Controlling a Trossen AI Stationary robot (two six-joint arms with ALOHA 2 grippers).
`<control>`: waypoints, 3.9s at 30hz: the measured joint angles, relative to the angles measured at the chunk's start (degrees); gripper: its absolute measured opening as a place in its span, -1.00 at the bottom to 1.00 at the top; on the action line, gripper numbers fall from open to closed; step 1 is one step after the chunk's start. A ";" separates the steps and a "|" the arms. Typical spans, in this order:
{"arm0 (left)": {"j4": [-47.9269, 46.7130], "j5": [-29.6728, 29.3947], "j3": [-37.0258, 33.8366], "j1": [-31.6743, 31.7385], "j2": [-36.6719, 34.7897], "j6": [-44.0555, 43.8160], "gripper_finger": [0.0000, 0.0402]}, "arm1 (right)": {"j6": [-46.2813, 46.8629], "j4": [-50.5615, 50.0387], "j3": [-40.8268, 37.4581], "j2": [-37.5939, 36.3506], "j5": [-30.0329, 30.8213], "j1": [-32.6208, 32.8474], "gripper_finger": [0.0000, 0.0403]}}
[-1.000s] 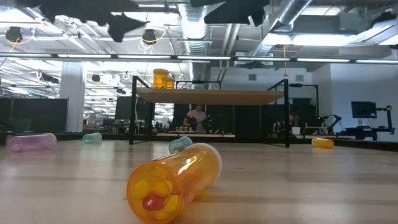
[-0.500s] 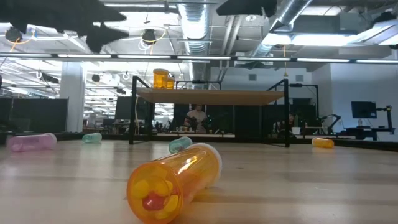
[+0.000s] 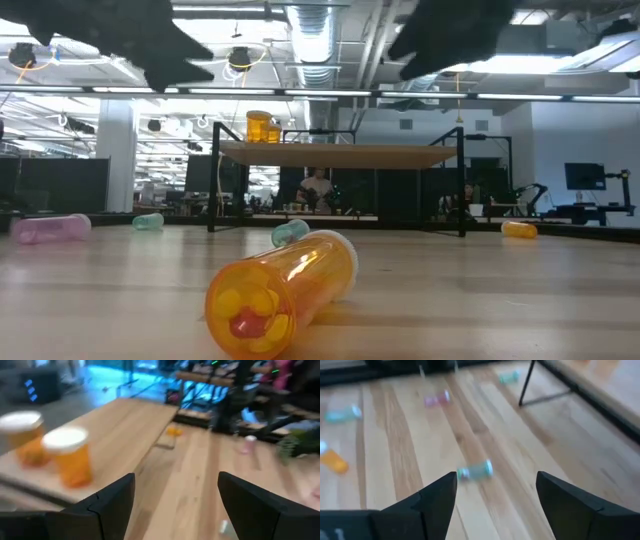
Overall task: Pick and place medicine bottles onto shelf by color
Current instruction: Put the top right small pink pill bottle on the shelf
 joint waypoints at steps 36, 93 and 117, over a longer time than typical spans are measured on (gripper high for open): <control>20.04 11.07 0.00 -5.17 12.23 0.55 0.34 | 45.85 -43.40 0.02 -12.74 -37.76 6.26 0.41; 21.29 15.06 -0.04 -5.19 12.23 0.50 0.34 | 55.66 -34.63 -24.83 -31.73 -30.29 11.76 0.41; 21.27 15.01 -0.04 -5.19 12.23 -0.74 0.34 | 56.75 -34.34 -24.79 -24.24 -31.67 11.76 0.39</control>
